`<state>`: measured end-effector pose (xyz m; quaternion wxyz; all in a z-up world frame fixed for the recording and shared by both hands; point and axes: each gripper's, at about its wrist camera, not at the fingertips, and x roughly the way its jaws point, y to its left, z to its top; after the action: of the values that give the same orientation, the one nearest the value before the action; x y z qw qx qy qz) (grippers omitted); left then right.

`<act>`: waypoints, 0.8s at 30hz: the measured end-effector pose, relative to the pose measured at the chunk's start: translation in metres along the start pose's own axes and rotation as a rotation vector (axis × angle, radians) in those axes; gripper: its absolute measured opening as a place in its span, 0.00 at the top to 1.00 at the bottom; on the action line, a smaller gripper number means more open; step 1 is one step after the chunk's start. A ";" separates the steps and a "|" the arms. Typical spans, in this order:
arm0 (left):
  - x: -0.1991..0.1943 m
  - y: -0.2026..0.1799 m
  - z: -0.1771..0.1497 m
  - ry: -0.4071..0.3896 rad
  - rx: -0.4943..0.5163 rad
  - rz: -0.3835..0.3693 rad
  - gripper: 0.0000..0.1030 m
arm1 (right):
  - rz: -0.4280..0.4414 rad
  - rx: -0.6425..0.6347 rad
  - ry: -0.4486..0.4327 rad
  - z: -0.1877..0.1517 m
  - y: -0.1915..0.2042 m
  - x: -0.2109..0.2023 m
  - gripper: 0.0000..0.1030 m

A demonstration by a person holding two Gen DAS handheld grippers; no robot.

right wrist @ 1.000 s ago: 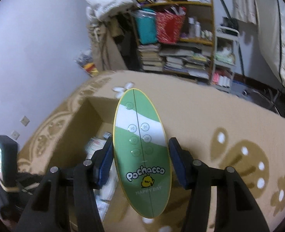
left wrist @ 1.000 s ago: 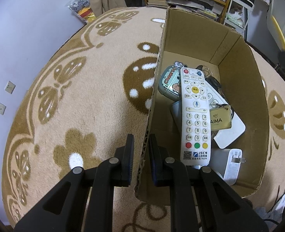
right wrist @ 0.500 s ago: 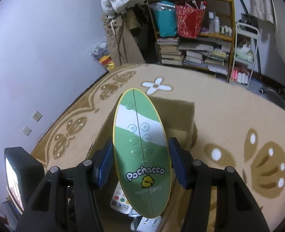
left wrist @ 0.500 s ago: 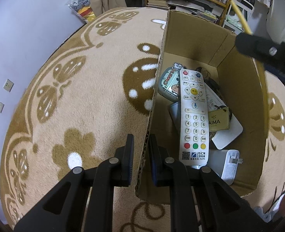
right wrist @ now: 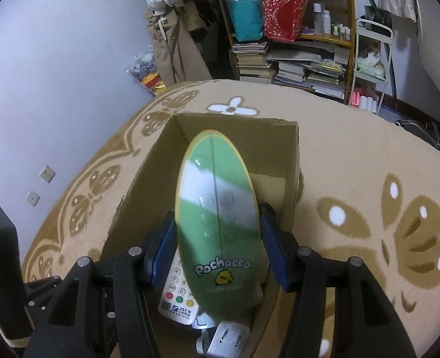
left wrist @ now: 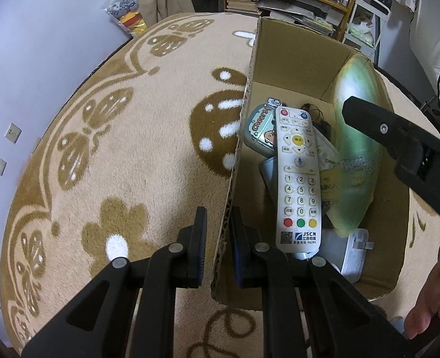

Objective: Organize rigid objects
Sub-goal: 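Lower the green Pochacco keychain into the box with the right tool and release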

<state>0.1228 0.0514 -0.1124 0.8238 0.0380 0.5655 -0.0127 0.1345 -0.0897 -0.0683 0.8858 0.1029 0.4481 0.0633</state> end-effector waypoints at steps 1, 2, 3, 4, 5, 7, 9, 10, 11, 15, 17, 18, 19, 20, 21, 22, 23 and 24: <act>0.000 0.000 0.000 0.001 0.000 0.002 0.86 | 0.000 -0.004 -0.003 0.000 0.001 0.000 0.42; 0.000 -0.001 0.000 0.001 0.000 0.002 0.86 | -0.005 -0.013 -0.006 0.000 0.001 -0.001 0.42; -0.001 0.000 0.000 0.001 -0.002 0.000 0.86 | -0.010 -0.026 -0.007 0.000 0.003 -0.002 0.42; -0.001 0.000 0.000 0.002 -0.005 -0.004 0.86 | -0.011 -0.034 -0.005 0.000 0.004 -0.002 0.42; -0.001 0.000 0.000 0.002 -0.006 -0.004 0.86 | -0.014 -0.044 -0.003 0.000 0.005 -0.004 0.42; -0.001 0.001 0.000 0.000 -0.006 -0.005 0.86 | -0.012 -0.053 -0.009 0.000 0.005 -0.008 0.42; 0.000 0.001 0.000 0.002 -0.002 0.001 0.86 | -0.009 -0.050 -0.021 0.000 0.003 -0.013 0.42; -0.001 0.001 0.000 0.001 0.001 0.003 0.86 | -0.007 -0.047 -0.027 0.000 0.003 -0.016 0.42; -0.001 0.001 0.000 0.000 0.002 0.004 0.86 | -0.004 -0.043 -0.034 0.000 0.002 -0.019 0.42; -0.004 -0.001 0.002 -0.006 0.006 0.003 0.86 | -0.003 -0.034 -0.058 0.000 -0.004 -0.028 0.42; -0.007 -0.003 0.002 -0.016 0.015 0.005 0.85 | -0.013 -0.035 -0.070 -0.002 -0.008 -0.033 0.41; -0.008 -0.004 0.001 -0.019 0.023 0.007 0.85 | -0.019 -0.032 -0.072 -0.002 -0.010 -0.035 0.41; -0.010 -0.006 0.001 -0.021 0.030 0.007 0.84 | -0.020 -0.026 -0.073 -0.002 -0.013 -0.037 0.39; -0.010 -0.006 0.001 -0.021 0.035 0.007 0.83 | -0.023 -0.018 -0.072 -0.003 -0.016 -0.038 0.37; -0.010 -0.009 0.001 -0.017 0.042 0.013 0.83 | -0.026 -0.011 -0.071 -0.003 -0.019 -0.040 0.32; -0.010 -0.010 0.000 -0.010 0.045 0.017 0.82 | -0.029 -0.006 -0.071 -0.004 -0.022 -0.041 0.29; -0.011 -0.010 0.000 -0.005 0.046 0.017 0.82 | -0.035 0.000 -0.074 -0.006 -0.025 -0.044 0.29; -0.011 -0.011 -0.001 0.000 0.048 0.015 0.80 | -0.038 0.002 -0.074 -0.006 -0.027 -0.045 0.28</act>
<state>0.1173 0.0398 -0.1031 0.8228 0.0620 0.5646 -0.0198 0.1031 -0.1246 -0.0432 0.9026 0.0977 0.4171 0.0423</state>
